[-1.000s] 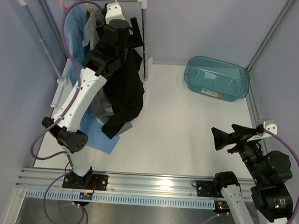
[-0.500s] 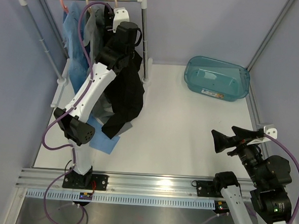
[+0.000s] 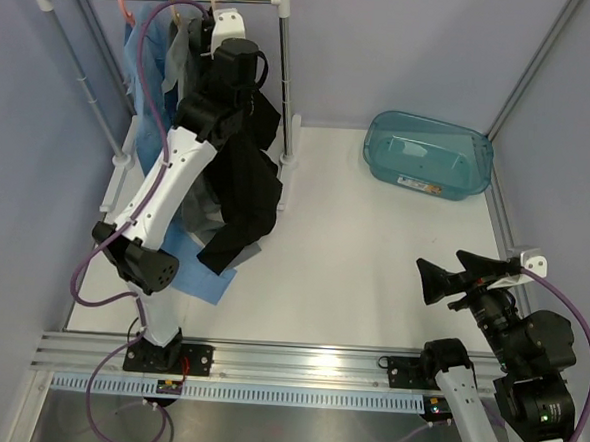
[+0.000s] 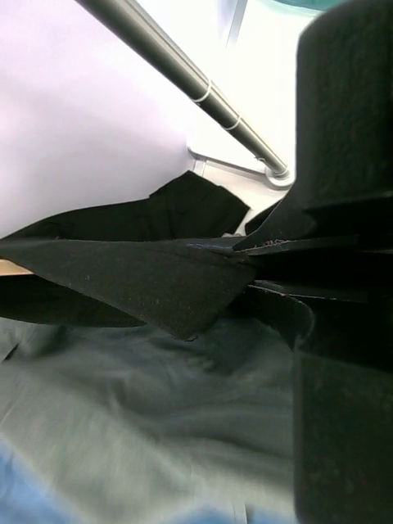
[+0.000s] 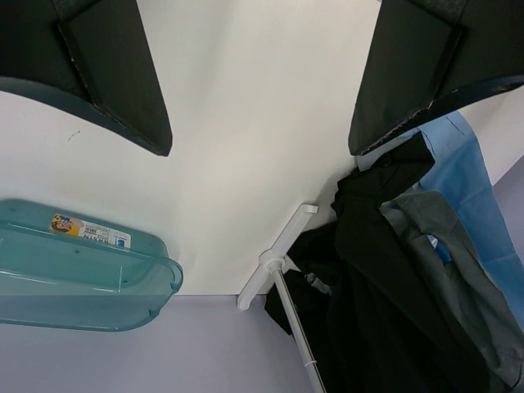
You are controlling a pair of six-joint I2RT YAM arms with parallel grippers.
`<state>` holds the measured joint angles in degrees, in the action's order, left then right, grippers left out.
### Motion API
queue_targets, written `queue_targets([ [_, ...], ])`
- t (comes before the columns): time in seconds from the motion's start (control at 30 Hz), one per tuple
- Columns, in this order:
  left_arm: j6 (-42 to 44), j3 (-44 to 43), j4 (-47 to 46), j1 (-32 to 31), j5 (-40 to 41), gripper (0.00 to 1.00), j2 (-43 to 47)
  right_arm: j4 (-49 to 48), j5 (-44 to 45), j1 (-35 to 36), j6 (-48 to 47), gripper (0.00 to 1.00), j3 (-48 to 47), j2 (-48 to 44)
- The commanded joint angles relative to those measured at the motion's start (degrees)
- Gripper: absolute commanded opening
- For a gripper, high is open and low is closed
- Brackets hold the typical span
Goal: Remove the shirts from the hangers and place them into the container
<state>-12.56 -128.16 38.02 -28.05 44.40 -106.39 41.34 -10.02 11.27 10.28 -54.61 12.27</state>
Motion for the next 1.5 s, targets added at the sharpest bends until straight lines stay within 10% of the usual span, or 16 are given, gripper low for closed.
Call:
queue_targets([
  [0.0,2.97,-0.69,-5.05,0.37,-0.89,0.0,9.43,-2.14,-1.05,0.69,-0.62,0.99,0.47,-0.76],
  [0.87,1.74,40.62,-1.46,0.28,-33.47,0.0,44.59,-2.32,-2.72,0.6,-0.53,1.0,0.12,0.38],
  [1.47,1.66,9.6,2.59,0.28,-63.73,0.03,41.71,-0.12,-4.04,0.69,0.0,1.0,-0.85,1.09],
])
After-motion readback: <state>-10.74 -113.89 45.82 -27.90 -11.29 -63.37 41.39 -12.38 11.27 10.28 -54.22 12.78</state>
